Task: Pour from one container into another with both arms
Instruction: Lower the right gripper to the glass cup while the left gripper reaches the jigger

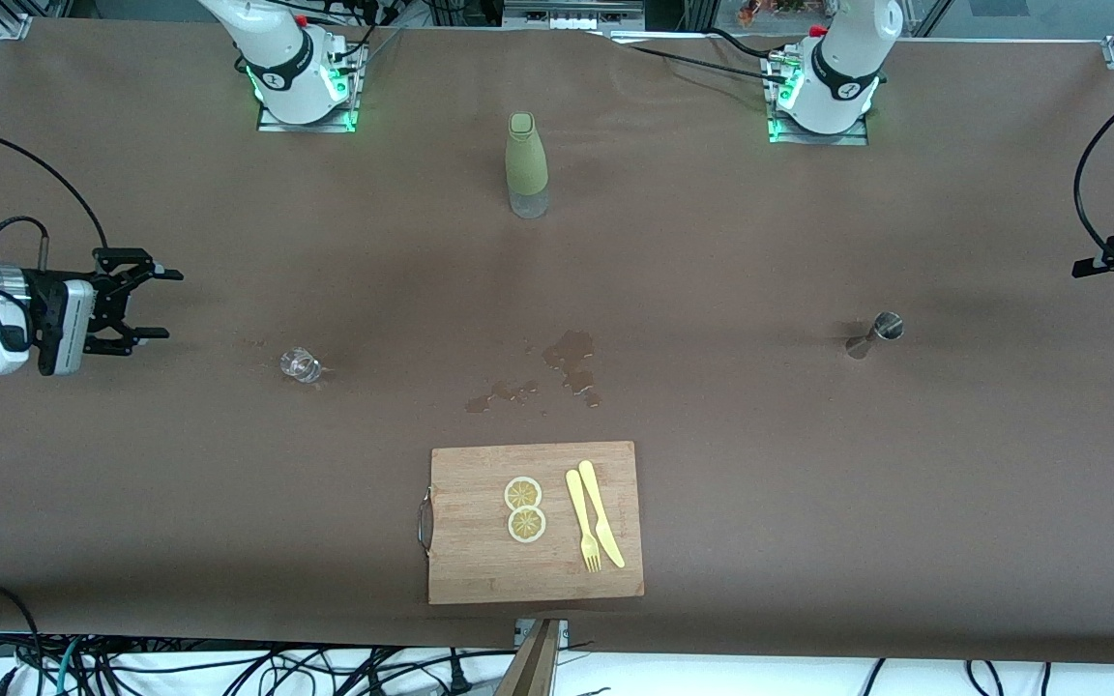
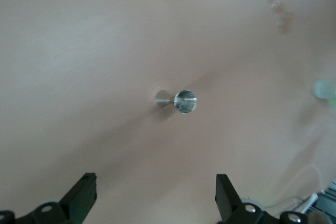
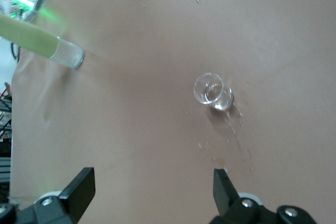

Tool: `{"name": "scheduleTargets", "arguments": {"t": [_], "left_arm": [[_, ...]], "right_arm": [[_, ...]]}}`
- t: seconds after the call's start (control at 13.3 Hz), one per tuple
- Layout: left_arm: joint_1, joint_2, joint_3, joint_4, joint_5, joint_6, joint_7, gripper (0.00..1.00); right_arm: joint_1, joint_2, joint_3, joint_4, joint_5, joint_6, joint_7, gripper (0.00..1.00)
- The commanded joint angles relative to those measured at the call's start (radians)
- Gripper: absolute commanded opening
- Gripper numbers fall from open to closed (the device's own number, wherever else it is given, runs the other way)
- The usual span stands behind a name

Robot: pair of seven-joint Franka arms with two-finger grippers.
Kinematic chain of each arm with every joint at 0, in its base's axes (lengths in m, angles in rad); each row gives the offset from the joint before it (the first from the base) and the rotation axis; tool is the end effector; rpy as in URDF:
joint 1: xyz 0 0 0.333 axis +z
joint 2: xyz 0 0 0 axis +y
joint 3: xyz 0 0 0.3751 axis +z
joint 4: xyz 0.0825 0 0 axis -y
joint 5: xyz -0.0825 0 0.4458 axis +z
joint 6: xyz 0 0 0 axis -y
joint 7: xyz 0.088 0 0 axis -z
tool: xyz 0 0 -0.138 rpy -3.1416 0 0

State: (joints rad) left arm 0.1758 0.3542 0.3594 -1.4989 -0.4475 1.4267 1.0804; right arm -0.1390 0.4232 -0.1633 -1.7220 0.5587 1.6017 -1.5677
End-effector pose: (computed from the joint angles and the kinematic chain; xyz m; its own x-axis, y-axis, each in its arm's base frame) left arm 0.6347 0.2650 0.4687 0.8783 -0.4701 0.0874 -0.4500 -0.7507 0.4837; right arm 0.6563 -0.1205 0.3204 0.5254 0.7576 0.3872 0.8046 -0.2943 -0.5158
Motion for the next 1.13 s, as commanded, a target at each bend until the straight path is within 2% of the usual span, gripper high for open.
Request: {"name": "scheduleTargets", "arguments": {"t": [0.0,0.15,0.3,0.45,0.6,0.75,1.05], "left_arm": [[0.037,0.08,0.058,-0.055,-0.175,-0.049,0.307,1.0],[0.082,0.123,0.059,-0.128,-0.282,-0.078,0.552,1.0],[0.111,0.132,0.059,-0.213,-0.373,-0.081,0.813,1.0],[0.123,0.227,0.059,-0.241,-0.485,-0.136,1.049,1.0],[0.131,0.345,0.059,-0.239,-0.588,-0.173,1.287,1.0],[0.143,0.414,0.058,-0.242,-0.643,-0.175,1.502,1.0],[0.155,0.531,0.041,-0.238,-0.698,-0.181,1.757,1.0]], "right_arm": [[-0.03,0.08,0.004,0.009,0.105,0.006,-0.243,1.0],[-0.045,0.139,0.004,0.009,0.174,0.024,-0.442,1.0],[-0.048,0.228,0.004,0.009,0.298,0.04,-0.688,1.0],[-0.048,0.304,0.004,0.009,0.409,0.038,-0.866,1.0],[-0.042,0.35,0.014,0.01,0.461,0.032,-0.954,1.0],[-0.039,0.382,0.041,0.021,0.509,0.037,-0.986,1.0],[-0.037,0.446,0.071,0.025,0.579,0.04,-1.072,1.0]]}}
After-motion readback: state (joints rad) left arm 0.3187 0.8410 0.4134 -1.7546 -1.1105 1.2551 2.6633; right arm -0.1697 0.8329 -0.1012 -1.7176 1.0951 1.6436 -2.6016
